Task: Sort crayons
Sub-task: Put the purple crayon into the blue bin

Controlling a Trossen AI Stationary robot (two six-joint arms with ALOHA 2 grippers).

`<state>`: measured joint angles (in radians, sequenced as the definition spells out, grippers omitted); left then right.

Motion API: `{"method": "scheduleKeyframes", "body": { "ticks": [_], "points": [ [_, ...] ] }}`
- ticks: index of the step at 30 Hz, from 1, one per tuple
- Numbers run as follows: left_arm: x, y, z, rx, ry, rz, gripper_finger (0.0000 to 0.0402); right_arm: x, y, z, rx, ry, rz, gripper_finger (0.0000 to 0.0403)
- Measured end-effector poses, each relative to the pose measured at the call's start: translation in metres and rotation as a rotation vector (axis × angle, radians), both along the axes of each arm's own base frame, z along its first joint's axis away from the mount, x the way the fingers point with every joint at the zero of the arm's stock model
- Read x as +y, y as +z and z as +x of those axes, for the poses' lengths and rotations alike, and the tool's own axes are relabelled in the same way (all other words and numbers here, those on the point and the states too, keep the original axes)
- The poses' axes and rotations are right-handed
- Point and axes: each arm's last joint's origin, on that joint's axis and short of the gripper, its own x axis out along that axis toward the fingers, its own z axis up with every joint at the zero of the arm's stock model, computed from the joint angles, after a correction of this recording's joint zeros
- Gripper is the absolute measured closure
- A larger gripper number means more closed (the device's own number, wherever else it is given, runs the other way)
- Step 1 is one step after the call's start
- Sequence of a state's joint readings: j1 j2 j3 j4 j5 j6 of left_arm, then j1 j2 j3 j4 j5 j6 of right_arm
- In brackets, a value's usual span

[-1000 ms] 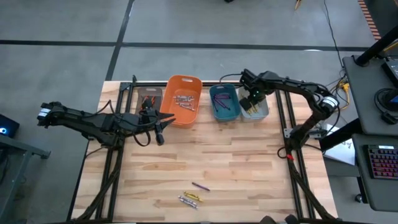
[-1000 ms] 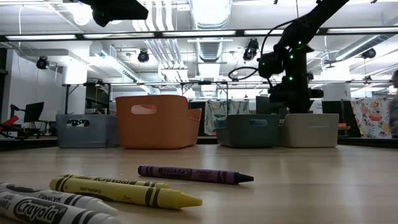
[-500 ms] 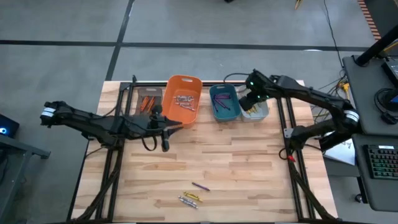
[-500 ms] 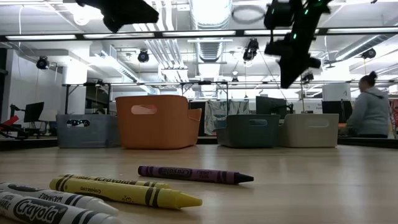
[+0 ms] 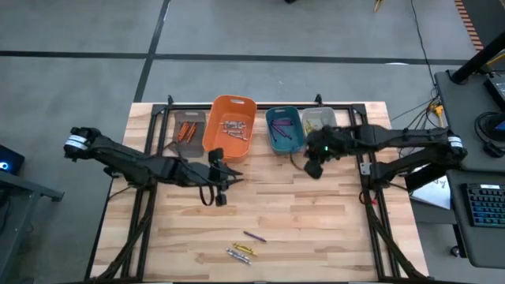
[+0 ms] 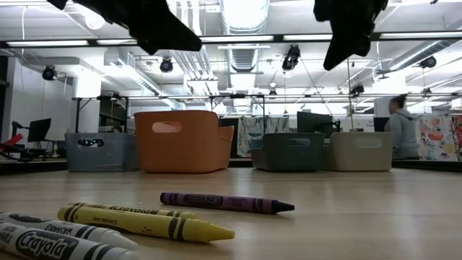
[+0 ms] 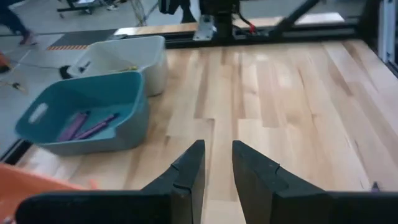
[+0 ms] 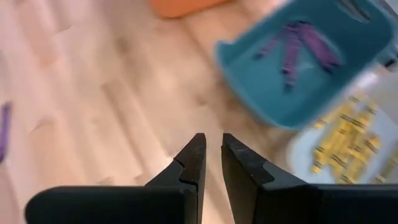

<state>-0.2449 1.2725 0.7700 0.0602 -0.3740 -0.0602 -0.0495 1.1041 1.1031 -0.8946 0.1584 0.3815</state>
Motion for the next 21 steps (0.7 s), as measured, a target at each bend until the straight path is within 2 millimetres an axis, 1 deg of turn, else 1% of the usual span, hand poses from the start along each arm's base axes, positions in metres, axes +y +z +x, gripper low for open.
{"method": "scheduleKeyframes", "body": {
  "ticks": [4, 8, 11, 14, 21],
  "points": [
    [-0.012, -0.008, 0.011, 0.049, -0.057, 0.063, 0.0338, 0.024, -0.009, 0.008, -0.025, 0.147, -0.03, 0.036],
    [-0.022, -0.019, 0.017, 0.105, -0.12, 0.145, 0.0338, 0.04, -0.017, 0.013, -0.066, 0.227, -0.038, 0.036],
    [-0.027, -0.026, 0.021, 0.137, -0.227, 0.14, 0.0338, 0.048, -0.024, 0.014, -0.089, 0.273, -0.047, 0.036],
    [-0.032, -0.034, 0.024, 0.154, -0.32, 0.081, 0.0338, 0.052, -0.031, 0.015, -0.107, 0.295, -0.051, 0.036],
    [-0.049, -0.052, 0.033, 0.155, -0.336, -0.004, 0.0338, 0.052, -0.043, 0.014, -0.096, 0.303, -0.057, 0.036]
  ]
}}
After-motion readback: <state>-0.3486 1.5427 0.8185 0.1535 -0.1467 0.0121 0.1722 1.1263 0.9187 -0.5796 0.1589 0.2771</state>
